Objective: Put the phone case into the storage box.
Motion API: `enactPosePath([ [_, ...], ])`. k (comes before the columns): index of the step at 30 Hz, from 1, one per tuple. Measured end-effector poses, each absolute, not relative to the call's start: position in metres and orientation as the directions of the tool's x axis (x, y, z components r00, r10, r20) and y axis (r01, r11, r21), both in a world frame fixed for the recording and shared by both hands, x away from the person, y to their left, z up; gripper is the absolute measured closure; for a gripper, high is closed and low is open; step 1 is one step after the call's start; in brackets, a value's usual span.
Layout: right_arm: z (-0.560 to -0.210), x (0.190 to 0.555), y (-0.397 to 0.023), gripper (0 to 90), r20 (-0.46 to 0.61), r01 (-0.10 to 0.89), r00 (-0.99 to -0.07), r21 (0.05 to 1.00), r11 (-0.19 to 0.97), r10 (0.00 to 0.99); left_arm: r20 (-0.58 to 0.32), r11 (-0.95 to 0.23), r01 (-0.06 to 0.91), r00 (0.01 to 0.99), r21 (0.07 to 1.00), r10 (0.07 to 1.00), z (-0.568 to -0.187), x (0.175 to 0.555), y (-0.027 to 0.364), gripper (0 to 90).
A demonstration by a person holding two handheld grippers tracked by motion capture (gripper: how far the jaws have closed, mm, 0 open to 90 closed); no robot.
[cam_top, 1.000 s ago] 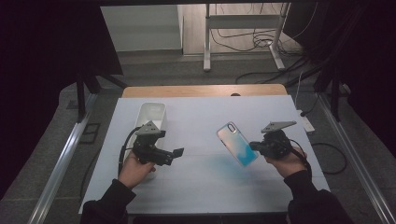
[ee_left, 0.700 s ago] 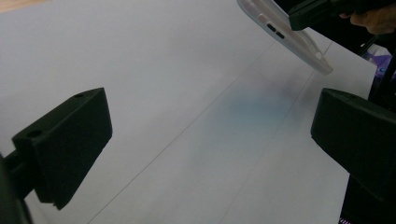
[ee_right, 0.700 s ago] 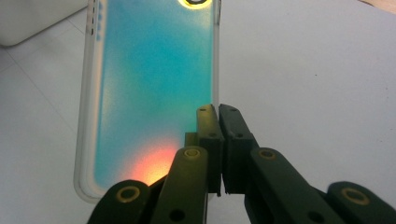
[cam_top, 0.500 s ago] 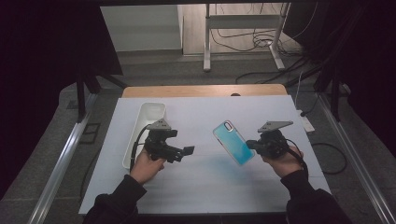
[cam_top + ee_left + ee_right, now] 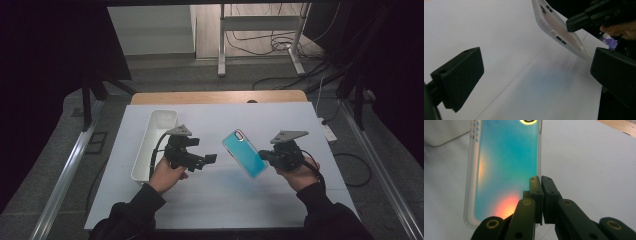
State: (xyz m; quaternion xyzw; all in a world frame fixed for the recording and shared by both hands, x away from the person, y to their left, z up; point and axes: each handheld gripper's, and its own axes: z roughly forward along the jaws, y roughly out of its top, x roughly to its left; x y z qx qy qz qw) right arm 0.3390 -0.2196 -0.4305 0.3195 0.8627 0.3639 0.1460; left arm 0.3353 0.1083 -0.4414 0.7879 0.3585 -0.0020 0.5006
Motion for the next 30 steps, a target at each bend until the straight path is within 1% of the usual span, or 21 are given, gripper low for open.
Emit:
enactPosePath([
  [5,-0.43,0.336,-0.215,88.0,-0.023,0.431,-0.763,0.726,0.535,0.646,-0.366,-0.259,0.573,0.747,0.777,0.555,-0.44,0.339,0.101,0.0],
  [13,-0.429,0.33,-0.205,88.0,-0.034,0.404,-0.781,0.735,0.545,0.624,-0.402,-0.256,0.604,0.734,0.755,0.547,-0.44,0.345,0.094,0.3],
  [26,-0.427,0.318,-0.189,88.0,-0.058,0.353,-0.809,0.748,0.562,0.585,-0.468,-0.264,0.642,0.73,0.72,0.499,-0.444,0.349,0.09,0.6],
  [30,-0.427,0.314,-0.184,88.0,-0.064,0.338,-0.819,0.749,0.569,0.57,-0.484,-0.271,0.659,0.72,0.702,0.497,-0.446,0.35,0.091,5.0],
])
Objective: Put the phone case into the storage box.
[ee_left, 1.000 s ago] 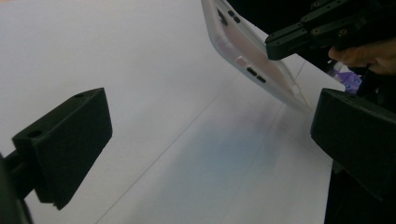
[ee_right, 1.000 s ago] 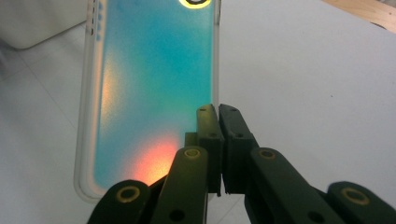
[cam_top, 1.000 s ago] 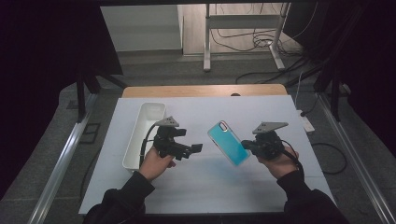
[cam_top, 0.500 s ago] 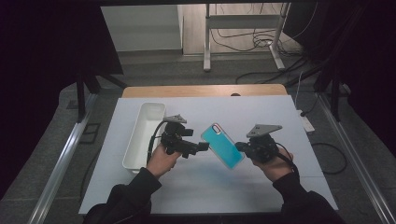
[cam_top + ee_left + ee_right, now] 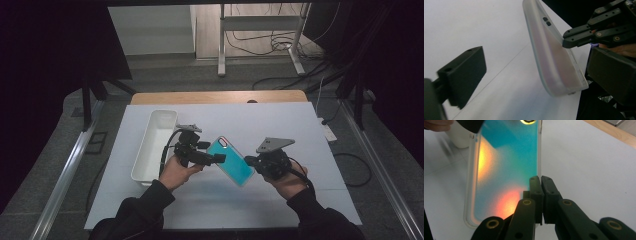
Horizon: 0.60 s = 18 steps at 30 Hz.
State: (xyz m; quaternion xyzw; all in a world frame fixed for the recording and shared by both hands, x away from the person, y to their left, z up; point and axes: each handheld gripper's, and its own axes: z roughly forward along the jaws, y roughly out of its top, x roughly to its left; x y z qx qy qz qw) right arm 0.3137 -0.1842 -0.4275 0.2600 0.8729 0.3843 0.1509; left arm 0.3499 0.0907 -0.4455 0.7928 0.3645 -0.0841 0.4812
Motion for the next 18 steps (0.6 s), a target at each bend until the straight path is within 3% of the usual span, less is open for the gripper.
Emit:
enactPosePath([
  [9,-0.428,0.3087,-0.1779,88.0,-0.083,0.315,-0.825,0.755,0.576,0.559,-0.542,-0.277,0.688,0.709,0.67,0.45,-0.4464,0.3498,0.0917,39.0],
  [11,-0.4281,0.3085,-0.1778,88.0,-0.085,0.314,-0.824,0.755,0.576,0.56,-0.556,-0.272,0.698,0.702,0.663,0.446,-0.4468,0.3502,0.0924,42.0],
  [18,-0.4286,0.3082,-0.1774,88.0,-0.097,0.306,-0.819,0.761,0.573,0.566,-0.613,-0.276,0.724,0.685,0.632,0.394,-0.4497,0.3511,0.0913,72.6],
])
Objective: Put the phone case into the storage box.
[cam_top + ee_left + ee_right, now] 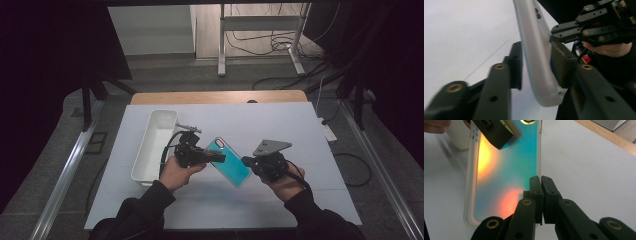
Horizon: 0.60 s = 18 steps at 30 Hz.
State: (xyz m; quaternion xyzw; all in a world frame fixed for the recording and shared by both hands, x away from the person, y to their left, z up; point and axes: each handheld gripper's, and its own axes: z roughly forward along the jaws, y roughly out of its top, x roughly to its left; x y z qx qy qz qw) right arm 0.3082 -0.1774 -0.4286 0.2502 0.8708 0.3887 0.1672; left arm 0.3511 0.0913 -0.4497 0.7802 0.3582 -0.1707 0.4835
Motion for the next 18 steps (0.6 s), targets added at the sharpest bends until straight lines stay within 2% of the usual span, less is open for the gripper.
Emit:
enactPosePath([
  [2,-0.4299,0.3081,-0.1765,88.0,-0.103,0.303,-0.819,0.758,0.577,0.565,-0.634,-0.265,0.736,0.674,0.623,0.38,-0.4505,0.3517,0.0915,73.9],
  [7,-0.4324,0.3085,-0.1747,86.8,-0.103,0.303,-0.826,0.748,0.59,0.554,-0.669,-0.246,0.759,0.649,0.603,0.362,-0.4538,0.3533,0.0942,85.1],
  [14,-0.4354,0.3103,-0.1741,84.9,-0.078,0.317,-0.832,0.745,0.586,0.549,-0.644,-0.254,0.744,0.664,0.618,0.38,-0.4508,0.3512,0.0933,86.0],
  [17,-0.4343,0.3123,-0.177,77.6,-0.031,0.34,-0.84,0.749,0.569,0.542,-0.618,-0.264,0.73,0.678,0.63,0.399,-0.4486,0.3509,0.0955,86.0],
  [18,-0.4343,0.3123,-0.177,77.6,-0.031,0.34,-0.84,0.749,0.569,0.542,-0.618,-0.264,0.73,0.678,0.63,0.399,-0.4486,0.3509,0.0955,86.0],
])
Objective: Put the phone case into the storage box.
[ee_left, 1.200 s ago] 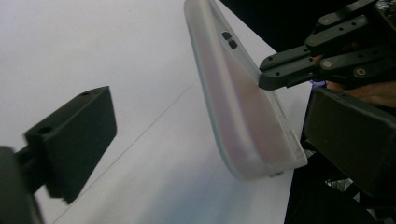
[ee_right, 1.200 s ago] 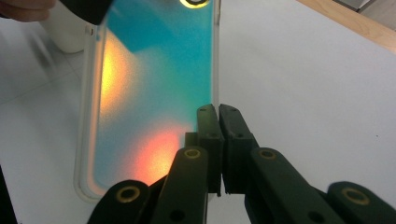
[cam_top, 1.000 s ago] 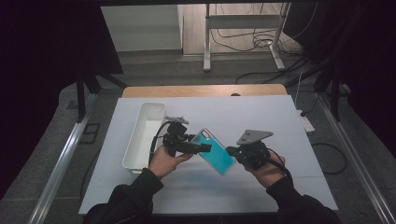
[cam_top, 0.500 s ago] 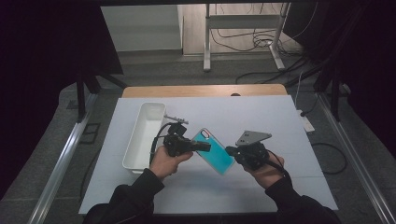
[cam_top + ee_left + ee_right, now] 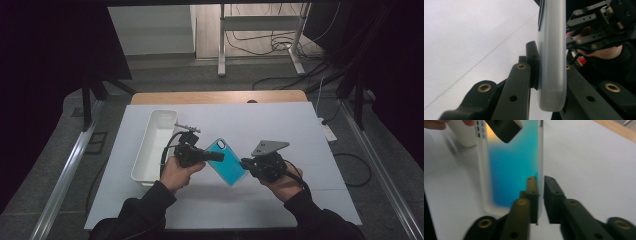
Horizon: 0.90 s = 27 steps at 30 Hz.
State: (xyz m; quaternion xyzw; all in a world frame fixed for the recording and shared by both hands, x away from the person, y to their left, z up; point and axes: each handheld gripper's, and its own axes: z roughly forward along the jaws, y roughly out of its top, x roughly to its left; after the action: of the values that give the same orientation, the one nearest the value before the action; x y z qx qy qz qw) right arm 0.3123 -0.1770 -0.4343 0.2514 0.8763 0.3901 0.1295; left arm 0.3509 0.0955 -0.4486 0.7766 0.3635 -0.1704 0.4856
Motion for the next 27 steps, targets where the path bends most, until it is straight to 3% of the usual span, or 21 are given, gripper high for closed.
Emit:
enactPosePath([
  [5,-0.431,0.316,-0.182,61.0,0.028,0.372,-0.84,0.757,0.537,0.541,-0.609,-0.27,0.717,0.691,0.642,0.388,-0.447,0.352,0.1,86.0],
  [7,-0.43,0.316,-0.183,58.5,0.032,0.374,-0.841,0.757,0.536,0.54,-0.599,-0.278,0.711,0.698,0.646,0.393,-0.447,0.351,0.101,85.9],
  [8,-0.428,0.317,-0.184,49.4,0.057,0.385,-0.843,0.757,0.527,0.535,-0.593,-0.284,0.707,0.701,0.647,0.396,-0.447,0.351,0.101,85.9],
  [9,-0.428,0.317,-0.184,49.4,0.057,0.385,-0.843,0.757,0.527,0.535,-0.588,-0.29,0.704,0.705,0.648,0.396,-0.446,0.351,0.102,85.9],
  [16,-0.432,0.322,-0.186,2.5,0.117,0.429,-0.834,0.752,0.5,0.538,-0.57,-0.307,0.681,0.728,0.664,0.381,-0.442,0.351,0.106,85.8],
  [27,-0.439,0.325,-0.186,0.0,0.132,0.396,-0.872,0.754,0.524,0.471,-0.545,-0.342,0.646,0.761,0.682,0.352,-0.439,0.349,0.103,85.7],
])
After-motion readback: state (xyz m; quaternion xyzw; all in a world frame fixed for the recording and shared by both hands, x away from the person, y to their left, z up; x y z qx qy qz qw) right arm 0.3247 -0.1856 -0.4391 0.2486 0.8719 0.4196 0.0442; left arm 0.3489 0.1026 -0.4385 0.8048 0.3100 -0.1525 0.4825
